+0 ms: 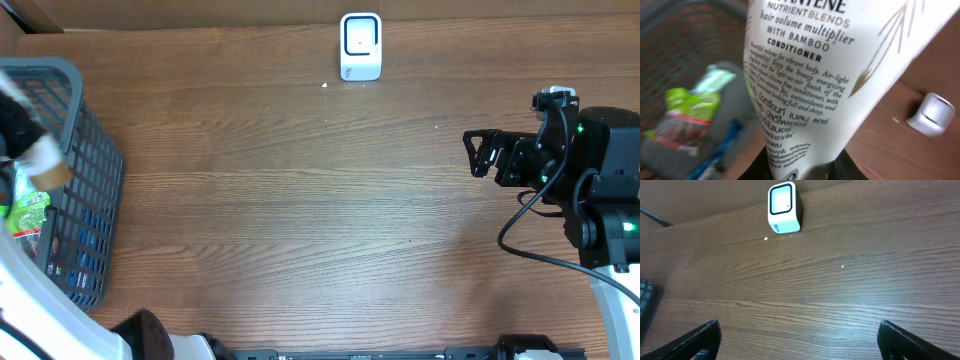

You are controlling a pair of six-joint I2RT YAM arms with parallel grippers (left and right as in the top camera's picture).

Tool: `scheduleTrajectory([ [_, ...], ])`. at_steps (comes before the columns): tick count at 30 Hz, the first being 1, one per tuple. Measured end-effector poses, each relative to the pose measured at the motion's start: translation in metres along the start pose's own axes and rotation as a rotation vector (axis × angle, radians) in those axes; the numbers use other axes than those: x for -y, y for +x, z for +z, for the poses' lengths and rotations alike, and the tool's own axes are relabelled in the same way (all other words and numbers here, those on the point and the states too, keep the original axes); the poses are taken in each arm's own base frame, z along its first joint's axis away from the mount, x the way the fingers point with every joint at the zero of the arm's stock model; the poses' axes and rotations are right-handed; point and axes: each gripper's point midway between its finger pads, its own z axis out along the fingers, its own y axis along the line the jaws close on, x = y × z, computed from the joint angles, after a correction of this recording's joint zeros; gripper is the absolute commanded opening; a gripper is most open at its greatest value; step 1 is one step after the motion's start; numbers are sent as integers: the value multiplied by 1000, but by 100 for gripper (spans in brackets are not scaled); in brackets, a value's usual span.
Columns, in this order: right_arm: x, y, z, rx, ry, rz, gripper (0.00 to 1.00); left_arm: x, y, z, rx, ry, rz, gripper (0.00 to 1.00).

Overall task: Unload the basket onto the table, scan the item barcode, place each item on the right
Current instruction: 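Lift the tube out and place it on the table center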

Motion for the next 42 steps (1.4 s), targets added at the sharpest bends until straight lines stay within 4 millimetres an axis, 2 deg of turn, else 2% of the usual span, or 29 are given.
scheduleTrajectory([
  [3, 0, 0, 0, -2, 0, 0, 100, 43, 18, -3, -48, 108, 88, 4],
  [6, 0, 2, 0, -8, 2, 2, 100, 88, 41, 6, -134, 209, 182, 4],
  [9, 1, 4, 0, -17, 4, 6, 100, 129, 71, 22, -247, 285, 276, 4],
  [10, 1, 4, 0, -17, 4, 6, 100, 146, 87, 32, -309, 307, 317, 4],
  [12, 1, 4, 0, -17, 4, 6, 100, 166, 113, 51, -407, 317, 368, 4],
  [15, 1, 5, 0, -18, 4, 6, 100, 188, 156, 85, -561, 295, 420, 4],
  [19, 1, 5, 0, -19, 4, 7, 100, 213, 216, 142, -729, 237, 448, 4],
  [22, 1, 5, 0, -19, 4, 7, 100, 227, 265, 186, -826, 186, 453, 4],
  [26, 1, 5, 0, -20, 4, 7, 100, 240, 329, 228, -935, 102, 439, 4],
  [29, 1, 5, 0, -20, 5, 7, 100, 254, 365, 249, -974, 87, 416, 4],
  [31, 1, 5, 0, -21, 5, 7, 100, 264, 384, 256, -997, 99, 405, 4],
  [35, 1, 6, 0, -25, 6, 9, 100, 278, 408, 255, -1030, 110, 386, 4],
  [36, 1, 7, 0, -29, 6, 10, 100, 280, 410, 254, -1030, 114, 381, 8],
  [37, 2, 8, 0, -32, 6, 11, 100, 283, 412, 252, -1032, 119, 379, 20],
  [38, 2, 8, 0, -34, 7, 12, 100, 285, 414, 250, -1035, 122, 378, 38],
  [39, 2, 9, 0, -36, 8, 13, 100, 285, 415, 249, -1040, 119, 371, 48],
  [40, 2, 9, 0, -36, 8, 13, 100, 286, 416, 248, -1046, 121, 371, 55],
  [42, 2, 9, 0, -36, 7, 13, 100, 285, 417, 246, -1056, 115, 361, 62],
])
